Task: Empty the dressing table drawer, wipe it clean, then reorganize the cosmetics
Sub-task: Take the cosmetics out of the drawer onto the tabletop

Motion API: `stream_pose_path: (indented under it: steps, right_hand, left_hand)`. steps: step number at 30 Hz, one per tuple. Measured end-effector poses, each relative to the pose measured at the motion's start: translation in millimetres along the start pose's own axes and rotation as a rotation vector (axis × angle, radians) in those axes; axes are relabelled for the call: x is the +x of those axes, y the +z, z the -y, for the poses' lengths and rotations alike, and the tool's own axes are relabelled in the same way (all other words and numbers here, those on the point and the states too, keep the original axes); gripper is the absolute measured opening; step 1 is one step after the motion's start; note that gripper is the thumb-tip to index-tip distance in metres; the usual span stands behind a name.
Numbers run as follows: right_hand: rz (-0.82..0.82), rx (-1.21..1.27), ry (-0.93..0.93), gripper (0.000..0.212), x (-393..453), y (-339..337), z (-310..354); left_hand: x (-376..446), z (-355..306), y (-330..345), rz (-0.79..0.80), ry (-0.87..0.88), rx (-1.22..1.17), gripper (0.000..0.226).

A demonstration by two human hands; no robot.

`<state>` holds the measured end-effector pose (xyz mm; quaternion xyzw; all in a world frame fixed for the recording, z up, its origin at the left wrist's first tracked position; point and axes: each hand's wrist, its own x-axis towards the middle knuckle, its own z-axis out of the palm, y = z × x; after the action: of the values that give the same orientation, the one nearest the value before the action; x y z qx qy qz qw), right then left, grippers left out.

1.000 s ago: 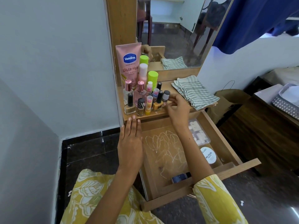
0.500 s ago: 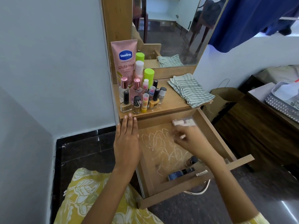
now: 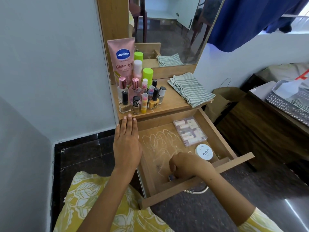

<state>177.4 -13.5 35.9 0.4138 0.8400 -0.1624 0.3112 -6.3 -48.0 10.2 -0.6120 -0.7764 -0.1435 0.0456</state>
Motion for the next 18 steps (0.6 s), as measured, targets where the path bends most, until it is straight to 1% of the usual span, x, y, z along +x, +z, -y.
stream_pose_path:
  steps: [3, 5, 8, 10, 11, 13, 15, 18]
  right_hand:
    - [0.002, 0.132, -0.04, 0.024, 1.0, -5.7, 3.1]
    - [-0.002, 0.206, -0.04, 0.026, 2.4, -8.6, 5.1]
    - [0.037, 0.194, -0.025, 0.022, 4.9, -7.5, 7.6]
    - [0.013, 0.225, -0.032, 0.02, 6.9, -6.7, 8.6]
    - [-0.026, 0.252, -0.041, 0.018, 7.3, -8.1, 8.9]
    - [-0.157, 0.34, -0.053, 0.013, 6.7, -17.3, 10.7]
    - [-0.338, 0.483, -0.04, 0.011, 5.7, -33.0, 13.9]
    - [-0.677, 0.78, 0.033, 0.016, 7.4, -59.3, 19.2]
  left_hand:
    - [-0.3, 0.3, 0.4, -0.002, 0.004, 0.001, 0.055]
    - [-0.5, 0.4, 0.6, -0.001, 0.004, -0.006, 0.055]
    - [-0.2, 0.7, 1.6, 0.0, 0.008, 0.002, 0.056]
    - [0.0, 1.6, 3.3, -0.003, 0.009, 0.013, 0.056]
    - [0.3, 1.8, 4.0, -0.003, 0.007, 0.016, 0.057]
    - [0.8, 1.8, 4.7, -0.006, 0.003, 0.01, 0.057]
    - [1.3, 1.4, 5.0, -0.005, 0.002, -0.007, 0.058]
    - [1.2, 1.3, 5.8, 0.007, 0.009, 0.015, 0.058]
